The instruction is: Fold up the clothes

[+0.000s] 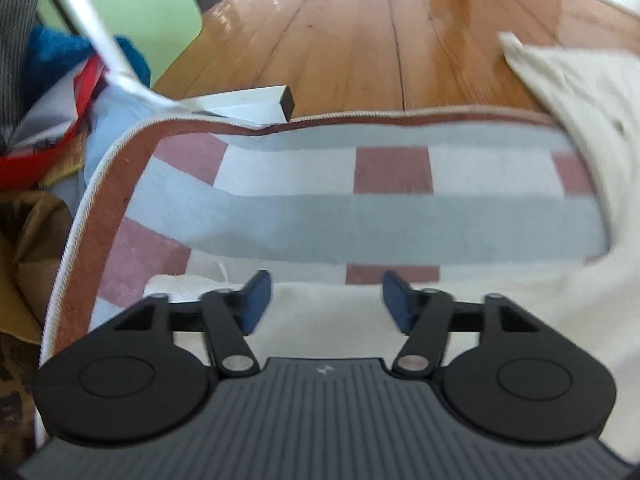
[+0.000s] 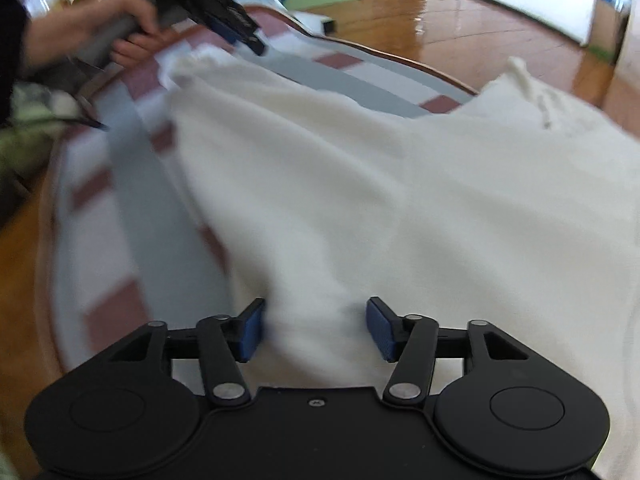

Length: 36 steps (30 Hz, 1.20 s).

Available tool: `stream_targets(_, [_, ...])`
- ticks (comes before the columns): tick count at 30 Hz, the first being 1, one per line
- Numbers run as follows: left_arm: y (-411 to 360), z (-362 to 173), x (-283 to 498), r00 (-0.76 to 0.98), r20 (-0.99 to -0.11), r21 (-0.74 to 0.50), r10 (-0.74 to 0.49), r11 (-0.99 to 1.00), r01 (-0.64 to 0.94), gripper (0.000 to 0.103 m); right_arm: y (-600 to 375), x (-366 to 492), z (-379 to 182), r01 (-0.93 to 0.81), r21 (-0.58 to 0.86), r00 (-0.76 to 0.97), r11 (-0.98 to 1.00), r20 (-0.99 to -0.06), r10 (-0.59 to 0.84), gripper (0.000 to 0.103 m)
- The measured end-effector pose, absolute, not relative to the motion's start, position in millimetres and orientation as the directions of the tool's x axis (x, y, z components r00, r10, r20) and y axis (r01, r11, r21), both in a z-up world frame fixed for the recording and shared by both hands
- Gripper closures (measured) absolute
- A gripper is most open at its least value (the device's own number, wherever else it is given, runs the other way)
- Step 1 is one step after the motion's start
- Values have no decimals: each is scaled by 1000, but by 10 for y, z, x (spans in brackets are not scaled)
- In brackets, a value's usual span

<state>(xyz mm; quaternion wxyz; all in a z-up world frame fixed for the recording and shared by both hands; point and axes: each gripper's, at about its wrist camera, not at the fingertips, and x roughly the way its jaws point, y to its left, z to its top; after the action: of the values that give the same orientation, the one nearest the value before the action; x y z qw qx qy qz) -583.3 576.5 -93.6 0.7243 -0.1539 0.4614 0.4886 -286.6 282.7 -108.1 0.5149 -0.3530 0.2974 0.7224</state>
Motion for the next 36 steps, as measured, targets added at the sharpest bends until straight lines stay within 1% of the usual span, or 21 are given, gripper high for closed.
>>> stream_targets(1, [5763, -982, -5824, 75, -819, 252, 569, 474, -844, 20, 2815, -2843, -1086, -958, 69, -215, -278, -814, 540, 32])
stream_targets(2, [5760, -1027, -5814, 54, -818, 275, 572, 473, -837, 18, 2799, -2808, -1083, -961, 88, -222, -262, -808, 546, 32])
stream_targets(3, [5757, -1073, -5805, 32, -817, 299, 575, 472, -830, 18, 2780, -2792, -1069, -960, 104, -235, -259, -801, 551, 32])
stream_targets(6, [5827, -1199, -5866, 51, -826, 250, 561, 448, -858, 17, 2715, -2782, -1004, -947, 155, -295, -283, -771, 564, 32])
stream_targets(7, [5833, -1233, -5893, 64, -824, 229, 563, 433, -872, 25, 2689, -2794, -970, -933, 183, -336, -311, -754, 564, 32])
stream_targets(9, [5774, -1231, -5845, 93, -821, 191, 563, 425, -885, 66, 2638, -2817, -902, -897, 243, -422, -368, -714, 558, 32])
stream_targets(10, [5733, -1219, -5774, 100, -820, 193, 563, 437, -878, 101, 2627, -2828, -890, -889, 251, -438, -382, -706, 557, 32])
stream_targets(11, [5693, -1207, -5703, 107, -819, 195, 564, 449, -872, 103, 2634, -2847, -895, -890, 248, -437, -384, -708, 556, 32])
stream_targets(14, [5625, -1057, -5465, 71, -717, 344, 693, 441, -829, 103, 2669, -2833, -952, -896, 261, -429, -360, -721, 545, 32])
stream_targets(16, [5744, -774, -5510, 64, -638, 327, 768, 345, -880, 103, 2667, -2799, -957, -903, 261, -418, -342, -724, 548, 32])
stream_targets(19, [6033, -540, -5712, -17, -598, 292, 801, 198, -936, 103, 2681, -2752, -982, -910, 260, -403, -322, -731, 550, 32])
stream_targets(21, [6120, -535, -5844, 11, -652, 246, 759, 225, -943, 103, 2693, -2757, -1018, -915, 249, -390, -317, -746, 540, 32])
stream_targets(24, [6086, -609, -6016, 125, -755, 105, 644, 307, -946, 90, 2697, -2848, -1092, -926, 180, -340, -332, -783, 521, 32])
stream_targets(25, [6039, -655, -6036, 150, -777, 83, 611, 336, -938, 69, 2686, -2887, -1112, -926, 150, -323, -347, -790, 521, 32])
stream_targets(26, [5979, -700, -6036, 143, -788, 98, 599, 350, -931, 42, 2679, -2909, -1122, -926, 135, -315, -353, -792, 523, 31])
stream_targets(27, [5917, -745, -6034, 131, -796, 118, 591, 363, -924, 32, 2674, -2923, -1129, -926, 127, -311, -356, -792, 526, 31])
stream_targets(28, [5865, -778, -6039, 121, -797, 134, 592, 369, -920, 26, 2678, -2923, -1133, -926, 126, -310, -356, -791, 527, 30])
stream_targets(30, [5796, -849, -6075, 135, -811, 127, 569, 397, -909, 25, 2697, -2903, -1134, -925, 134, -316, -354, -790, 525, 30])
stream_targets(33, [5769, -1020, -6065, 152, -855, 88, 495, 429, -899, 18, 2718, -2861, -1127, -926, 159, -329, -343, -785, 525, 30])
stream_targets(35, [5759, -1170, -6015, 137, -902, 73, 410, 458, -886, 1, 2721, -2837, -1130, -926, 175, -338, -334, -779, 528, 30])
stream_targets(36, [5754, -1245, -5989, 128, -922, 65, 365, 472, -879, 0, 2720, -2830, -1133, -926, 179, -340, -332, -777, 530, 30])
